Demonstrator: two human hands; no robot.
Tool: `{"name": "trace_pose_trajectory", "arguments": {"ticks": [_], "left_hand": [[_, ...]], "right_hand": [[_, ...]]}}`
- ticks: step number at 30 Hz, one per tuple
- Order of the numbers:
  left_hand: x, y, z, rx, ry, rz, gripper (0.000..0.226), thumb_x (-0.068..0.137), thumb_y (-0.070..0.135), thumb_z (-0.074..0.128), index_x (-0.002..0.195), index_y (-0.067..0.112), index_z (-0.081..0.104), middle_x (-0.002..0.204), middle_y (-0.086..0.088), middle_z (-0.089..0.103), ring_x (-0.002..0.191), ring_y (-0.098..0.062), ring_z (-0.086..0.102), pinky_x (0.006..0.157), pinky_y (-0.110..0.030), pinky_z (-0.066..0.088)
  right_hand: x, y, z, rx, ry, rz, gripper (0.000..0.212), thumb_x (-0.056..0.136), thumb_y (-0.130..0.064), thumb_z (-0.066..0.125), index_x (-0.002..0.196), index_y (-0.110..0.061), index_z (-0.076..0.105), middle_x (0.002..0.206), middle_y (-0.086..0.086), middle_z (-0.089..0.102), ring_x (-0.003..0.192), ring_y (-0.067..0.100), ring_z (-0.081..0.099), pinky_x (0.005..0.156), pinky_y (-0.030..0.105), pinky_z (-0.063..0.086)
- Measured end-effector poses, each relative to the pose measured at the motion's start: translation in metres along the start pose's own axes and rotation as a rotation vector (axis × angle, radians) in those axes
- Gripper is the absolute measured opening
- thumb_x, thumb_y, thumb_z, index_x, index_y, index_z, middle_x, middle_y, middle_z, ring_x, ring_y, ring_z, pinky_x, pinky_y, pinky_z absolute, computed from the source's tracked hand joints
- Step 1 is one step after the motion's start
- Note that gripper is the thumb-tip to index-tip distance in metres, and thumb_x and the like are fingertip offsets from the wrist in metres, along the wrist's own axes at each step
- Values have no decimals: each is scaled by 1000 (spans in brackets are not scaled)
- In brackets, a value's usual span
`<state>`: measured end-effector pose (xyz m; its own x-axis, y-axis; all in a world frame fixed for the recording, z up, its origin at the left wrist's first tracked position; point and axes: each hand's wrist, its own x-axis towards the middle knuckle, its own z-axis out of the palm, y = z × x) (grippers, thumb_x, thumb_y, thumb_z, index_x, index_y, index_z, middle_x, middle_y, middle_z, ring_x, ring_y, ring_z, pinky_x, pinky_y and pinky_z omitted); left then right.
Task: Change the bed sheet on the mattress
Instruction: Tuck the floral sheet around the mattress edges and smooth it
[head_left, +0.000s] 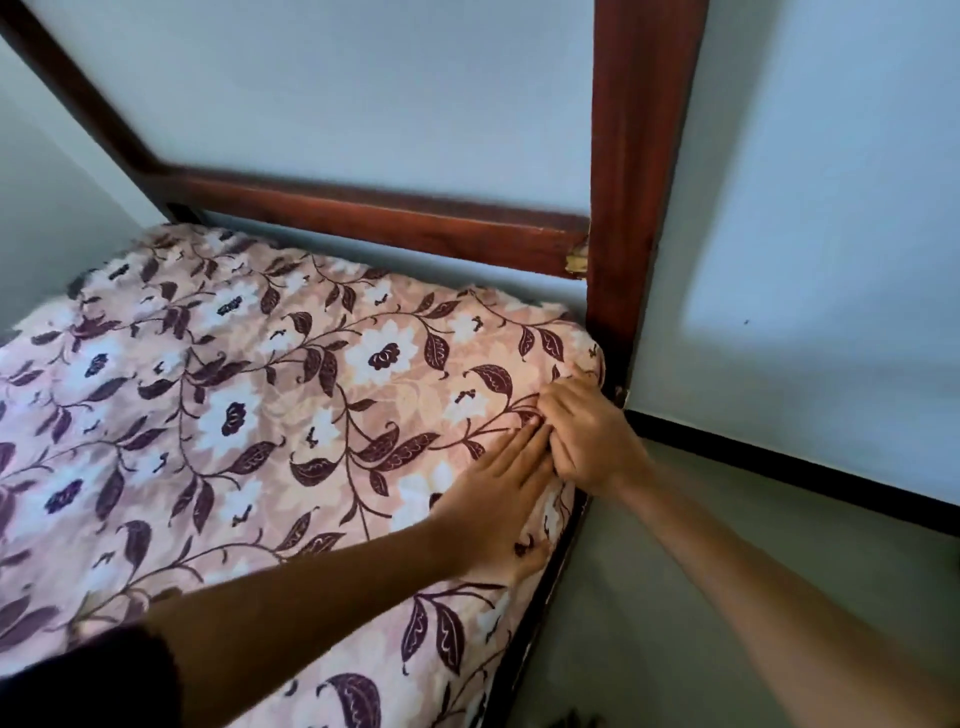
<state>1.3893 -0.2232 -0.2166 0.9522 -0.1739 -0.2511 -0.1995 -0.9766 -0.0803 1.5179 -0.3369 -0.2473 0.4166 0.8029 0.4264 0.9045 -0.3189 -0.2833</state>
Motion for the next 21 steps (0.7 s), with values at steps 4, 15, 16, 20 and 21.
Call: {"name": "trace_pose_trajectory", "arguments": {"ticks": [4,15,16,20,21], "left_hand": [[-17,17,-62,-202,-136,-275,107,65,72,-26,149,9,-5,155,-18,-12,140,-30,-21,112,-40,-15],[-311,84,-320,-565,26,-653,50,95,46,31,131,15,49,158,-6,6,145,-28,-1,118,-41,6],[-350,89,-337,-578,45,-702,51,95,47,31,131,16,49,158,-6,7,145,-28,-1,118,-40,7],[-472,105,-360,-667,125,-864,42,97,42,40,132,20,49,157,-6,10,145,-27,-1,118,-45,8],[-515,112,-360,-680,170,-939,42,97,41,41,132,21,48,157,-5,12,145,-27,2,117,-45,11]], "right_hand": [[27,-53,-96,-108,-507,99,42,85,-24,53,122,-5,54,123,10,57,120,24,48,117,41,14],[28,-327,-372,82,-137,166,17,82,-12,65,99,-9,68,102,4,68,102,21,60,106,48,34],[28,-363,-391,110,-119,165,17,79,-9,69,96,-8,68,97,5,69,97,22,62,102,51,39],[14,-473,-415,238,-94,134,14,77,-4,70,91,-9,68,85,2,70,83,16,65,97,55,43],[9,-509,-415,287,-100,94,12,80,-5,68,91,-9,68,86,1,70,81,15,65,100,52,40]]}}
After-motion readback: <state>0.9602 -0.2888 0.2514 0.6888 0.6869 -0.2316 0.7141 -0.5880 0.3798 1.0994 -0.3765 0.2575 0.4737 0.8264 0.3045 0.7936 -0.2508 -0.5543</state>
